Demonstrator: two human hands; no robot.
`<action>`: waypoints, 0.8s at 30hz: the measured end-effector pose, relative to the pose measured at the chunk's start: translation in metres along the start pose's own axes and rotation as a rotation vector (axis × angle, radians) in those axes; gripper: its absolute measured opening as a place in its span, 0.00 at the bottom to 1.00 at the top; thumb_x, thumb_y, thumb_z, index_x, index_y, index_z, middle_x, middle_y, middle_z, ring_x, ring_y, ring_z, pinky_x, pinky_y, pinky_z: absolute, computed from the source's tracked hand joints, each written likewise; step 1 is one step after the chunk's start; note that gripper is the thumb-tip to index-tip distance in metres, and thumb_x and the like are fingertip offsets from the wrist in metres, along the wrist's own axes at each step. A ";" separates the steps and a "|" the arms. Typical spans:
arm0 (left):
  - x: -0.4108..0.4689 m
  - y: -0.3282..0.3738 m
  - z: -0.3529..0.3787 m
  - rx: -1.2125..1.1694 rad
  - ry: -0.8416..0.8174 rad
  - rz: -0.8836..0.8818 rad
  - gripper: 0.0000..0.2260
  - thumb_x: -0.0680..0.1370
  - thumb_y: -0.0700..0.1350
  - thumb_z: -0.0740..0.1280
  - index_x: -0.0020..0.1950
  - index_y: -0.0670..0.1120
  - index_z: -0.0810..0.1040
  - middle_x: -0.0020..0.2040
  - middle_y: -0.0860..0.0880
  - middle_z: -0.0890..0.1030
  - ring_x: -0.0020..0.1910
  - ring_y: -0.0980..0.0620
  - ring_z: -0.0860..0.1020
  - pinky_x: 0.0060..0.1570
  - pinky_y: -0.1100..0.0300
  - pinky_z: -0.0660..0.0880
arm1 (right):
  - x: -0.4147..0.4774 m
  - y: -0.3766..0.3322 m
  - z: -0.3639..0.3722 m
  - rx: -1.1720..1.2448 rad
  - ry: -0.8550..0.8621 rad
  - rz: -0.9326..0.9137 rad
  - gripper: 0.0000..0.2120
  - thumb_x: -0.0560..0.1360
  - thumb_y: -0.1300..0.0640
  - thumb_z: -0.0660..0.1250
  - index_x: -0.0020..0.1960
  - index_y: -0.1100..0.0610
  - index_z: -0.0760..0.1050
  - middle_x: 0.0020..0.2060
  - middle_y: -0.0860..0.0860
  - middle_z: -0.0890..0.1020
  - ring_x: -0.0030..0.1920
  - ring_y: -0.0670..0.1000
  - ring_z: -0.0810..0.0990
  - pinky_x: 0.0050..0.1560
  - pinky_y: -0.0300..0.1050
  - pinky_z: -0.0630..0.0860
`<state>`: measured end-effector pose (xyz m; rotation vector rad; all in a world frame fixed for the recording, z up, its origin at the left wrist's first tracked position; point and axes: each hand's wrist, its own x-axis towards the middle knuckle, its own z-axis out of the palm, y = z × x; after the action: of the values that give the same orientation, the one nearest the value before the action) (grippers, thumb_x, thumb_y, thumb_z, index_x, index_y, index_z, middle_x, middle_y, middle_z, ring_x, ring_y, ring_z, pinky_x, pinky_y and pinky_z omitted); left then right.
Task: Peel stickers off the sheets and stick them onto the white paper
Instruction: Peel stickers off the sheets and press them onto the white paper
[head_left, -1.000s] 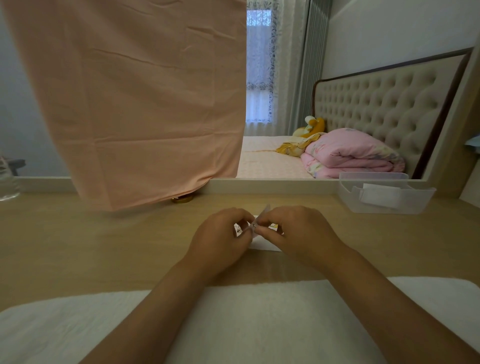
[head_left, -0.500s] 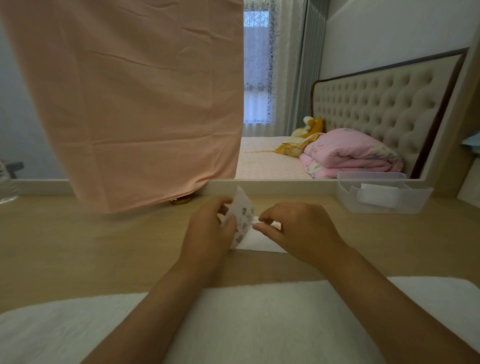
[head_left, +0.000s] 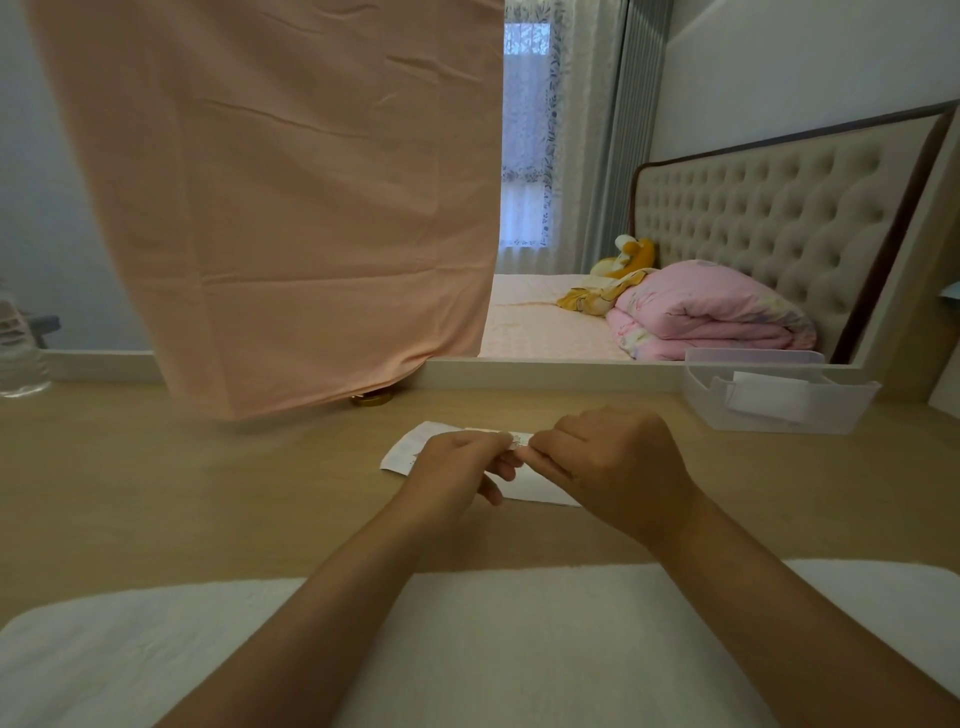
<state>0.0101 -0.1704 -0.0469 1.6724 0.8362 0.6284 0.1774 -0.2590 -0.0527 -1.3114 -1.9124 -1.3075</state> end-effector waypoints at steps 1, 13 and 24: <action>0.001 -0.001 -0.001 0.003 0.009 0.000 0.13 0.82 0.48 0.64 0.42 0.47 0.84 0.39 0.51 0.83 0.31 0.54 0.78 0.32 0.66 0.69 | 0.000 0.000 0.001 -0.011 0.001 -0.010 0.18 0.81 0.49 0.67 0.35 0.55 0.79 0.27 0.50 0.76 0.25 0.52 0.71 0.26 0.43 0.66; 0.003 -0.017 0.003 0.366 0.095 0.234 0.12 0.83 0.51 0.61 0.43 0.54 0.81 0.42 0.55 0.82 0.43 0.54 0.79 0.51 0.49 0.78 | -0.004 -0.004 0.002 0.347 -0.327 0.491 0.24 0.76 0.33 0.62 0.64 0.45 0.79 0.49 0.39 0.81 0.38 0.35 0.73 0.40 0.34 0.70; 0.001 -0.018 0.005 0.588 0.059 0.393 0.10 0.83 0.52 0.61 0.44 0.60 0.77 0.42 0.59 0.80 0.43 0.57 0.77 0.48 0.52 0.76 | -0.006 -0.007 -0.003 0.629 -0.458 0.777 0.02 0.75 0.50 0.73 0.44 0.44 0.83 0.43 0.39 0.82 0.43 0.38 0.76 0.44 0.39 0.73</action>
<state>0.0102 -0.1702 -0.0651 2.3987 0.7834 0.7448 0.1737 -0.2645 -0.0589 -1.7922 -1.5723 -0.0165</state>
